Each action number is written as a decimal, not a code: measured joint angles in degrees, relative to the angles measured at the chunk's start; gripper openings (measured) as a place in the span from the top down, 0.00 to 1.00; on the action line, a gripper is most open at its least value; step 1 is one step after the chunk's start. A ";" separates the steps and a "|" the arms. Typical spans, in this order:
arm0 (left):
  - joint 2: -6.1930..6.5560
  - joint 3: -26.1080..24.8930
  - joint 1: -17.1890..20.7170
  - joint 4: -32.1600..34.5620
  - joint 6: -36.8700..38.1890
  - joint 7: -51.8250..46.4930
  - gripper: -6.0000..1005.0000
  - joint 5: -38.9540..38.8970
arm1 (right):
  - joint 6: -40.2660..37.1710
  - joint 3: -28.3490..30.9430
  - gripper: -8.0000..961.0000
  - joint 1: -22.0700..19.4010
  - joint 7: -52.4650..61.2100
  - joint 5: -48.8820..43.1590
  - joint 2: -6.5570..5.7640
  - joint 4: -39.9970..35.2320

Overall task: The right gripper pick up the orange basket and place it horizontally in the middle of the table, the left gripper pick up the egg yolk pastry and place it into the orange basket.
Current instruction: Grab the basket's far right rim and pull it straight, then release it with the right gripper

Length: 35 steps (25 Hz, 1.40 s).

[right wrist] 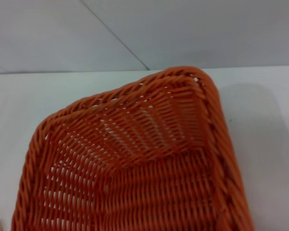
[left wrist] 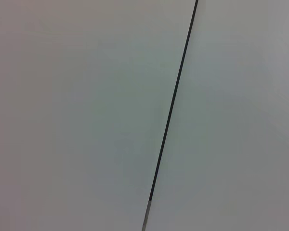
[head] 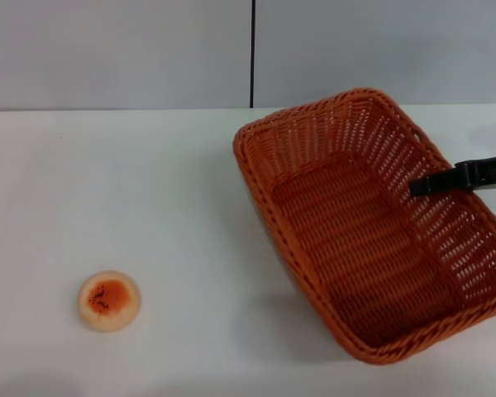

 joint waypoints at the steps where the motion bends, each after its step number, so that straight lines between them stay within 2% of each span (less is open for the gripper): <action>1: 0.00 0.00 0.02 -0.02 0.00 0.03 0.22 -0.01 | 0.00 -0.08 0.39 0.03 0.11 -0.02 0.06 0.02; 3: 0.02 0.00 0.12 -0.09 0.00 0.04 0.22 -0.11 | -0.12 -0.11 0.48 0.07 0.26 -0.04 0.12 -0.06; 13: 0.08 -0.24 0.74 -0.62 -0.39 -0.02 0.22 -0.24 | -2.40 -0.38 0.71 0.35 -2.53 0.04 0.27 -2.84; 16: 0.07 -0.16 1.07 -1.05 -0.97 -0.03 0.22 -0.24 | -3.18 -1.22 0.83 0.92 -4.93 0.34 0.25 -2.95; 20: 0.07 -0.08 1.33 -1.05 -1.52 0.02 0.22 -0.24 | -5.23 -2.02 0.83 2.71 -12.49 0.93 0.31 -3.19; 29: 0.00 -0.01 4.96 -2.60 -5.76 0.16 0.22 0.15 | -7.13 -3.00 0.82 7.77 -28.49 2.40 0.44 -6.75; 35: -0.13 0.00 7.18 -2.37 -7.44 0.10 0.22 0.12 | -6.65 -3.29 0.83 9.98 -40.95 4.06 1.94 -6.39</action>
